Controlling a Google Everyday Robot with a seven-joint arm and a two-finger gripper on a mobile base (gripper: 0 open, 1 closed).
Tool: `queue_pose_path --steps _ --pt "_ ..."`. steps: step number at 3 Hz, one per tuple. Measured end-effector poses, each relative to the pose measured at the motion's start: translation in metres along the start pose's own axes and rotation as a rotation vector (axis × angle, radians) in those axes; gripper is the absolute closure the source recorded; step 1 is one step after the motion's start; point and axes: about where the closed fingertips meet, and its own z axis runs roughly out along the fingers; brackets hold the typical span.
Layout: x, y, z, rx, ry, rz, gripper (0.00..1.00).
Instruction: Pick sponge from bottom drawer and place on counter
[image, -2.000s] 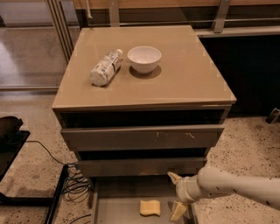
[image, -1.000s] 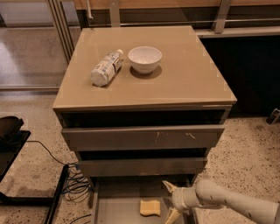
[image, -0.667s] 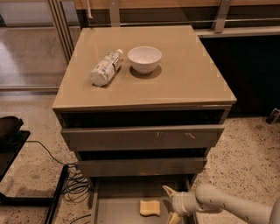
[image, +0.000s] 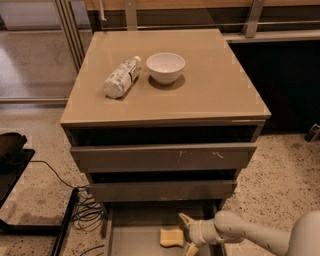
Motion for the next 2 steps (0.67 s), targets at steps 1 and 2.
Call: queue_pose_path --steps 1,2 --pt "0.01 -0.003 0.023 -0.008 0.024 0.02 0.0" --pt "0.024 -0.004 0.045 -0.021 0.044 0.056 0.0"
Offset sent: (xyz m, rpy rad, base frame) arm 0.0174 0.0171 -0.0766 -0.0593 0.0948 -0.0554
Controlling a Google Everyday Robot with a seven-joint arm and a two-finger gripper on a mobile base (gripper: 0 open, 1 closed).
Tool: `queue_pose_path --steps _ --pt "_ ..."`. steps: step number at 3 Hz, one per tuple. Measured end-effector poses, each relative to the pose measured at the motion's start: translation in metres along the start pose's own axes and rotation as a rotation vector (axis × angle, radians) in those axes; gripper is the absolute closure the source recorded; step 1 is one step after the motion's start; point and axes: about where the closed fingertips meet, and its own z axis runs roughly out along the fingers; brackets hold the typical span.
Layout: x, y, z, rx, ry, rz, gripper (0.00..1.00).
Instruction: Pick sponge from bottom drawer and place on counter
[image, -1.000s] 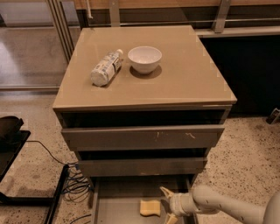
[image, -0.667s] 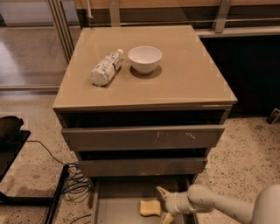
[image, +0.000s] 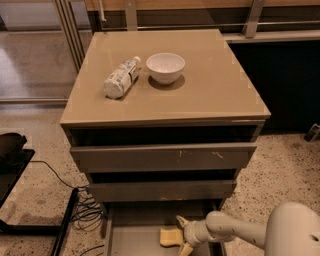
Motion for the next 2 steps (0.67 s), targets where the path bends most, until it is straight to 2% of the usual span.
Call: queue_pose_path --steps 2 --pt "0.013 0.0 0.038 -0.035 -0.002 0.074 0.0"
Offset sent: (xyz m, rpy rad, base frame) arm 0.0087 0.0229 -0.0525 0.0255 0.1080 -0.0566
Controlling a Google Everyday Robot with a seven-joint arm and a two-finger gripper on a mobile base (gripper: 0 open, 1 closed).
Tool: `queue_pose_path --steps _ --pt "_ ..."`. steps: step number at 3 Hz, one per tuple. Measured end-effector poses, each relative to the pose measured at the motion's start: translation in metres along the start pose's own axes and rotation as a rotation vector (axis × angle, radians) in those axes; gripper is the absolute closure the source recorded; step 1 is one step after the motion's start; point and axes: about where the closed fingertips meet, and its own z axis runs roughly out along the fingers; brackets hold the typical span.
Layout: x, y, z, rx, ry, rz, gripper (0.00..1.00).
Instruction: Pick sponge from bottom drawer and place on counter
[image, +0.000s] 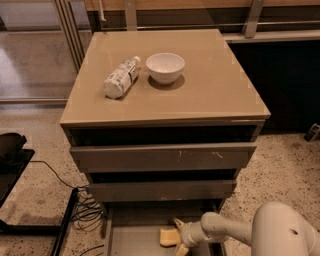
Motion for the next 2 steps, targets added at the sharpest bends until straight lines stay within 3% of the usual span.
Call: queue_pose_path --steps 1,2 --pt "0.0022 -0.0008 0.0095 -0.008 -0.007 0.028 0.0" --pt "0.0024 -0.001 0.01 -0.008 -0.008 0.029 0.18"
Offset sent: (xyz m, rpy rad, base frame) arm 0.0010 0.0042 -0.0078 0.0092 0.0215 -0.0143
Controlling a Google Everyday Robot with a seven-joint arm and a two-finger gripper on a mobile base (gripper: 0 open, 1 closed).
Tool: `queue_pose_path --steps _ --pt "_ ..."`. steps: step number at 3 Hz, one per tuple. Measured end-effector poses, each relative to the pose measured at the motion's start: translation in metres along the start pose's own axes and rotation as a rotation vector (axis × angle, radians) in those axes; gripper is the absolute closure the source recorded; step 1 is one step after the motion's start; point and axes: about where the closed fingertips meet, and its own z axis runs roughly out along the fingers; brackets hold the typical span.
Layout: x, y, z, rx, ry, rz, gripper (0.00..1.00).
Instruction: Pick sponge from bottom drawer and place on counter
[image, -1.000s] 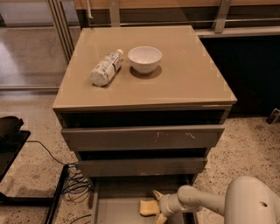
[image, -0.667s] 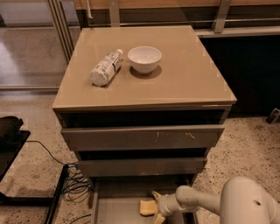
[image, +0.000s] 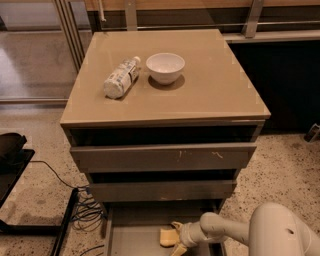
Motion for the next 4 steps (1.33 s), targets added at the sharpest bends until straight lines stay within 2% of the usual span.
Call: queue_pose_path --steps 3,4 --pt "0.0 0.0001 0.0001 0.0 0.0 0.0 0.87" --pt "0.0 0.0001 0.0001 0.0 0.0 0.0 1.0"
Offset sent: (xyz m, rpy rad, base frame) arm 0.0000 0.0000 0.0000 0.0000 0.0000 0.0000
